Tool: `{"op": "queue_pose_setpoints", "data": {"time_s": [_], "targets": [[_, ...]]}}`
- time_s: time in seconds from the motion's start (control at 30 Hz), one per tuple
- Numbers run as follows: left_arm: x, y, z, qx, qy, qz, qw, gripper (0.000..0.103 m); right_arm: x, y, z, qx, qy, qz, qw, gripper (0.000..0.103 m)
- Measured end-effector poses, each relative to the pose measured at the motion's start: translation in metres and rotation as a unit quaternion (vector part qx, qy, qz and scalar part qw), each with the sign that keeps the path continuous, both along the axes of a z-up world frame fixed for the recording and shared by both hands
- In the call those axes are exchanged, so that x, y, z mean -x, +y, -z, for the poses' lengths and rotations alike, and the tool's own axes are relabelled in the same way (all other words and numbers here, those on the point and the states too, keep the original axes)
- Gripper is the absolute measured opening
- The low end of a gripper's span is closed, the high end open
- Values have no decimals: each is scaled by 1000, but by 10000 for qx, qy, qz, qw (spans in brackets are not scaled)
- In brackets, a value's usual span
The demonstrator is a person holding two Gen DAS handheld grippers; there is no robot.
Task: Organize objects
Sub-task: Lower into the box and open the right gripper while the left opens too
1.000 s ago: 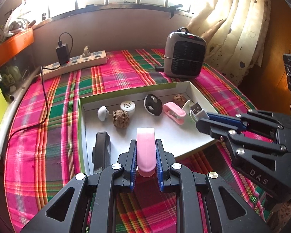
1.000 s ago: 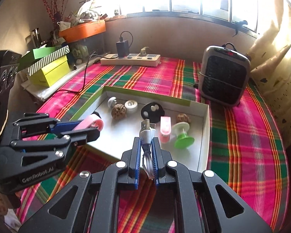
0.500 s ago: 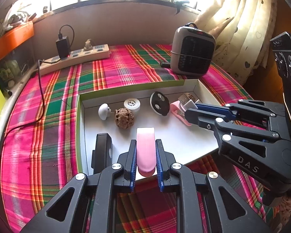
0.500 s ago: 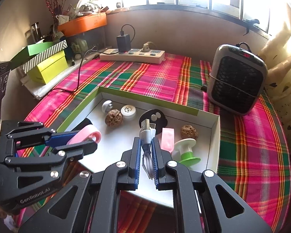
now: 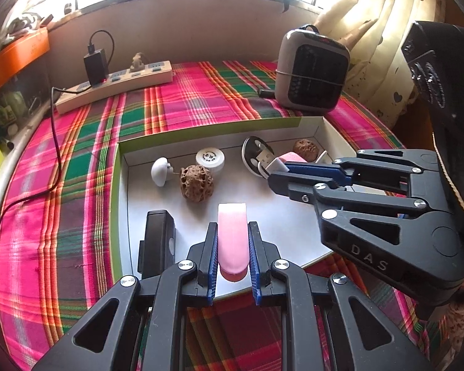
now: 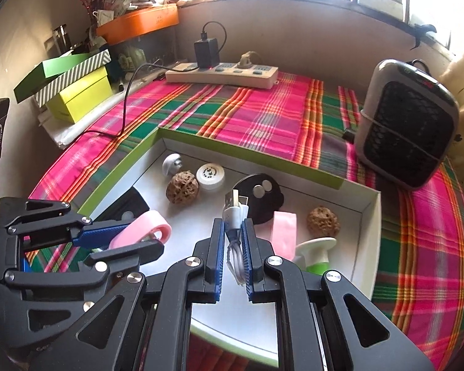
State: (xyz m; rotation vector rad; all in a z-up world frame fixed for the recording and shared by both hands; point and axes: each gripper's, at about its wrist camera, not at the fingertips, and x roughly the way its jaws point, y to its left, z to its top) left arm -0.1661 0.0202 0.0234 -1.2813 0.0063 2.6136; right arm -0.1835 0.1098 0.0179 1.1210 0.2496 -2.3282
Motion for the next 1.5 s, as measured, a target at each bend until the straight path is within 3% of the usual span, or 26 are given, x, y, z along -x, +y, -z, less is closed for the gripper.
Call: {"op": "queue_pose_setpoints", "data": {"time_s": [1.5], "targets": [[14,-2,12,88,-180,-131,9997,16,15,-16,20,-275,-190,-333,9989,12]]}}
